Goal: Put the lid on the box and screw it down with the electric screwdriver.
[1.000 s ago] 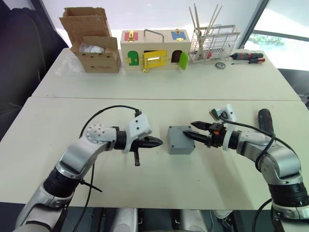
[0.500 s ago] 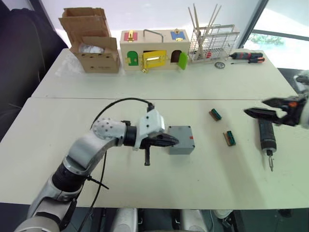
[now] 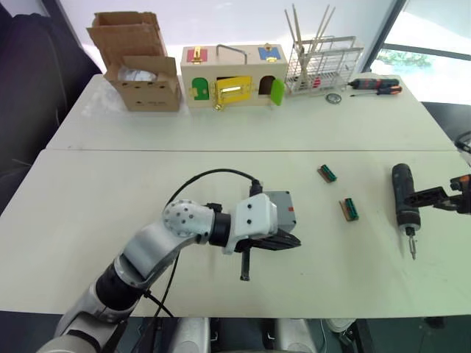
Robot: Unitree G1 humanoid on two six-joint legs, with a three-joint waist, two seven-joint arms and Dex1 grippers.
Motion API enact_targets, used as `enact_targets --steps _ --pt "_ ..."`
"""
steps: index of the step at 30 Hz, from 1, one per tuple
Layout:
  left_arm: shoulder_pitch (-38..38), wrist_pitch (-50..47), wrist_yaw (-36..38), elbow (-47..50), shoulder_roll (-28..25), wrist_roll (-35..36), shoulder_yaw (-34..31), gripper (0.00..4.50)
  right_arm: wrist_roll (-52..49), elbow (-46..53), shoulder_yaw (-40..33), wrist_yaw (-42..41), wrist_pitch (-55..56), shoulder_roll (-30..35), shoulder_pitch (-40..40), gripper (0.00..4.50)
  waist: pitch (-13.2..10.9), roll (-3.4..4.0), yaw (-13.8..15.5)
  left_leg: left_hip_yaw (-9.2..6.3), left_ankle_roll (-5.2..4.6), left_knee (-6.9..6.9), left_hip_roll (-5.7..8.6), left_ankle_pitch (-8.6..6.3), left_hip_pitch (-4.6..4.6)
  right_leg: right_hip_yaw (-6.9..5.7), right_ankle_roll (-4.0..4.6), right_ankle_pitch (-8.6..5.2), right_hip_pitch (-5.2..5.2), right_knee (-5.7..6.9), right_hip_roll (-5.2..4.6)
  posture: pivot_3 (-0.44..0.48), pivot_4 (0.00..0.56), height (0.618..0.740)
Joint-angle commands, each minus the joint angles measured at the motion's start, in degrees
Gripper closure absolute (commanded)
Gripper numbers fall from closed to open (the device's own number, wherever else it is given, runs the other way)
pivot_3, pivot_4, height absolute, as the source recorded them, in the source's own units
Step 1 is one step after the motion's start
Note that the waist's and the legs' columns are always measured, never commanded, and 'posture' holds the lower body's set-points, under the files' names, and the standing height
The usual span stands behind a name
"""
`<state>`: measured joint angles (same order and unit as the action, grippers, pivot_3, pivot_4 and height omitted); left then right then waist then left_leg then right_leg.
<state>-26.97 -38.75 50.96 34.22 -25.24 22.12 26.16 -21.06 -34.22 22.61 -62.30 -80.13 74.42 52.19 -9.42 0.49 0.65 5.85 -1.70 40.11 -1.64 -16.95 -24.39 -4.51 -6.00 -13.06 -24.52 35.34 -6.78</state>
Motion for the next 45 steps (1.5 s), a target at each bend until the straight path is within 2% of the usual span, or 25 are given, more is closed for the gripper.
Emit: enact_targets --steps 1,7,11,14,20,26,28,30,33,35,37,38,40,41,42,45 --pt "1.01 -1.81 -1.58 4.53 -0.69 1.30 -0.50 4.50 7.16 -9.42 5.12 -3.37 4.77 -3.29 5.24 0.03 0.01 0.02 0.04 -0.01 0.11 0.00 0.01 0.06 -0.01 0.00 0.00 0.00 0.00 0.00 0.00 0.000 0.150 0.728" --pt "0.81 -3.92 -4.70 5.30 -0.62 0.95 -0.31 4.50 16.78 -25.38 8.71 -5.75 14.42 -12.42 10.89 0.03 0.02 0.04 0.09 0.03 0.26 0.02 0.05 0.16 0.00 0.00 -0.02 0.01 0.00 0.04 0.00 0.000 0.150 0.728" --pt "0.93 -4.80 -5.70 5.86 -0.87 1.24 -0.13 4.50 22.46 -30.92 10.16 -8.43 19.75 -15.83 11.66 0.03 0.02 0.04 0.09 0.06 0.27 0.02 0.06 0.16 -0.01 0.00 -0.03 0.02 0.02 0.04 0.00 0.000 0.150 0.728" --pt "1.44 -5.13 -6.12 6.24 -1.47 1.33 -0.28 4.50 26.83 -32.93 11.61 -10.86 23.37 -17.13 11.26 0.73 0.02 0.04 0.05 0.08 0.28 0.03 0.06 0.17 0.02 -0.01 -0.03 0.02 0.08 0.02 0.00 0.000 0.150 0.728" --pt "1.00 -4.28 -6.98 4.40 -1.12 0.43 0.24 4.50 32.42 -35.57 11.18 -12.37 27.16 -18.60 10.33 2.70 0.04 0.01 0.07 0.09 0.32 0.03 0.06 0.19 0.02 -0.05 -0.04 0.01 0.10 0.02 0.02 0.000 0.150 0.728" --pt "0.94 -2.60 -6.10 2.22 -1.56 -0.43 0.40 4.50 34.55 -36.31 7.80 -11.50 29.08 -19.36 10.77 2.70 0.10 -0.08 0.05 0.07 0.37 0.03 0.06 0.21 0.07 -0.12 -0.03 0.01 0.21 0.01 0.03 0.000 0.150 0.728" --pt "0.76 -1.78 -5.31 0.62 -2.05 -0.73 -0.40 4.50 33.21 -36.41 4.03 -9.35 28.91 -19.21 13.23 2.70 0.10 -0.08 -0.06 0.07 0.37 0.03 0.06 0.22 0.07 -0.13 -0.03 0.01 0.21 0.01 0.03 0.000 0.150 0.728" --pt "0.03 -0.51 -3.87 -3.05 -2.78 -0.36 -2.58 4.50 27.64 -36.08 -5.54 -3.96 27.22 -18.10 20.34 2.70 0.03 0.05 -0.21 0.10 0.38 0.04 0.06 0.22 0.08 -0.11 -0.03 0.01 0.21 0.02 0.02 0.000 0.150 0.728" --pt "-0.59 1.19 -2.13 -7.54 -3.04 0.97 -5.60 4.50 21.77 -34.73 -15.90 1.07 24.60 -16.75 25.84 2.70 -0.13 1.07 -1.08 0.28 0.37 0.04 0.08 0.22 0.02 0.16 -0.06 0.03 -0.06 0.05 -0.03 0.000 0.150 0.728" --pt "-1.33 2.57 -0.96 -11.31 -3.05 1.19 -7.48 4.50 15.98 -27.84 -23.78 1.16 21.67 -15.71 24.76 2.70 -0.16 1.02 -1.12 0.29 0.38 -0.13 0.08 0.22 0.04 0.15 -0.08 0.00 -0.11 0.09 0.04 0.000 0.150 0.728" --pt "-2.16 3.88 0.19 -14.34 -3.33 0.69 -8.33 4.50 9.31 -13.58 -33.29 1.74 17.92 -15.92 17.80 2.70 -0.15 1.01 -0.61 0.16 0.45 -0.33 -0.03 0.25 -0.01 -0.10 -0.06 -0.02 -0.10 0.00 0.17 0.000 0.150 0.728" --pt "-2.44 4.02 1.01 -15.56 -3.28 1.20 -8.90 4.50 4.94 -1.93 -42.06 3.75 15.85 -18.87 11.91 2.70 -0.14 0.98 -0.23 0.14 0.47 -0.34 -0.06 0.26 -0.01 -0.16 -0.06 -0.02 -0.09 0.00 0.21 0.000 0.150 0.728" --pt "-3.39 4.36 2.40 -17.68 -2.98 1.33 -8.78 4.50 -3.81 24.97 -59.69 9.90 14.88 -31.20 -0.48 2.70 -0.10 0.88 0.13 0.13 0.53 -0.37 -0.11 0.30 -0.02 -0.25 -0.07 -0.02 -0.03 0.02 0.24 0.000 0.150 0.728" --pt "-3.74 4.42 2.82 -18.36 -2.77 1.36 -8.69 4.50 -6.82 33.80 -64.61 12.50 14.60 -35.75 -4.36 2.70 -0.10 0.88 0.13 0.10 0.56 -0.28 -0.13 0.31 -0.02 -0.31 -0.07 -0.01 0.01 0.11 0.24 0.000 0.150 0.728" --pt "-4.08 4.51 3.14 -19.08 -2.50 1.33 -8.66 4.50 -8.82 40.30 -67.03 15.44 13.33 -39.85 -7.07 2.70 -0.12 0.92 0.18 0.07 0.59 -0.22 -0.14 0.33 -0.02 -0.31 -0.08 -0.01 0.02 0.23 0.22 0.000 0.150 0.728" --pt "-6.00 5.47 4.19 -21.98 -1.72 0.27 -8.41 4.50 -13.97 55.38 -67.53 24.38 11.98 -53.02 -14.07 2.70 -0.13 0.94 0.99 0.04 0.65 0.03 0.02 0.39 -0.04 -0.29 -0.08 -0.01 0.00 0.62 -0.01 0.000 0.150 0.728"
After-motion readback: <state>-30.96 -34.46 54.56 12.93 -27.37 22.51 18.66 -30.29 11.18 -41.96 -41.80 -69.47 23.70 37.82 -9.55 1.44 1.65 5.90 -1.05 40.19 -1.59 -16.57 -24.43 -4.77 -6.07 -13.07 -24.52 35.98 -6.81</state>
